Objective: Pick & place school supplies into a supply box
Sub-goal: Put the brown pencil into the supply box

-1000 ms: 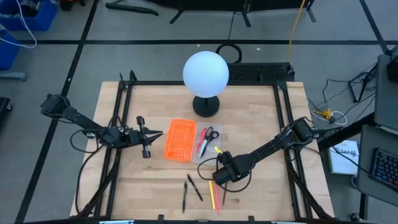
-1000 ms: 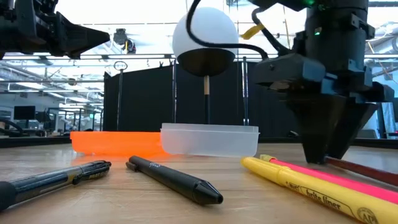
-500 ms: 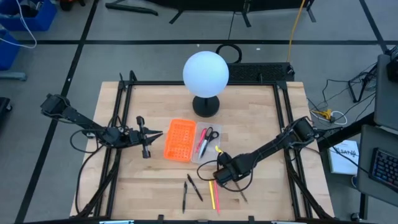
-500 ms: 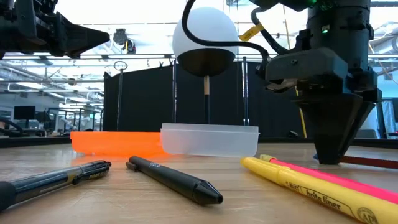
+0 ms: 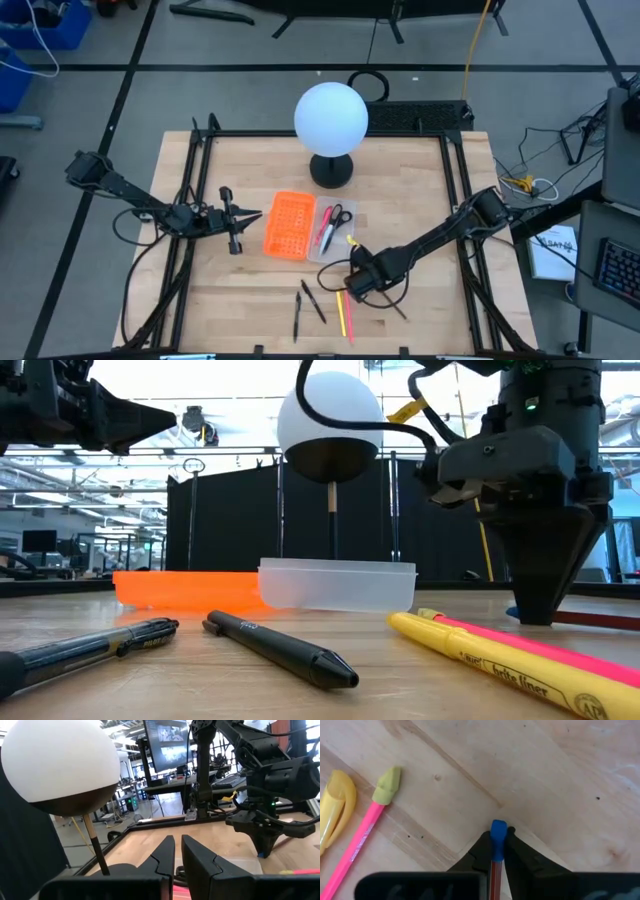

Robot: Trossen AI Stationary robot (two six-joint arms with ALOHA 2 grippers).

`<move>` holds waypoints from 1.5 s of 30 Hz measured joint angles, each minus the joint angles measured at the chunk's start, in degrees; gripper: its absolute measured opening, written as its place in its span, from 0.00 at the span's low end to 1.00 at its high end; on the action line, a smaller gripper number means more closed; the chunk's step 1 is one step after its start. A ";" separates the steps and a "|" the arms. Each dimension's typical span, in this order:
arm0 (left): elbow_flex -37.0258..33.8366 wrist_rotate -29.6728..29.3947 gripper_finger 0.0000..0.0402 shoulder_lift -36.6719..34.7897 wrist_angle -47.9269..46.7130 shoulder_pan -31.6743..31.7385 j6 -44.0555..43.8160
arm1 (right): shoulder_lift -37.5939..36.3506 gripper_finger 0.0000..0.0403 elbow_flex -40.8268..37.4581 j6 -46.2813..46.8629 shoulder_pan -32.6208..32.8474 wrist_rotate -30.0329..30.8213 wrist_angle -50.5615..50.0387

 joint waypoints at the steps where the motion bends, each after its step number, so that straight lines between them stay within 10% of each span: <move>1: 0.00 0.00 0.10 -0.02 0.02 0.00 -0.16 | -0.76 0.06 -0.04 -0.13 0.00 0.13 0.25; 21: 0.00 0.22 0.10 0.00 -0.11 0.00 -4.77 | -18.03 0.06 0.04 -6.53 -9.31 17.43 13.60; 34: 0.00 0.20 0.10 0.00 -1.24 0.00 -4.23 | -18.28 0.06 -12.83 -11.24 -28.62 14.67 42.76; 45: 0.00 -0.07 0.10 -0.02 -3.34 0.00 -2.22 | -18.35 0.06 -23.54 -5.46 -29.78 14.78 56.28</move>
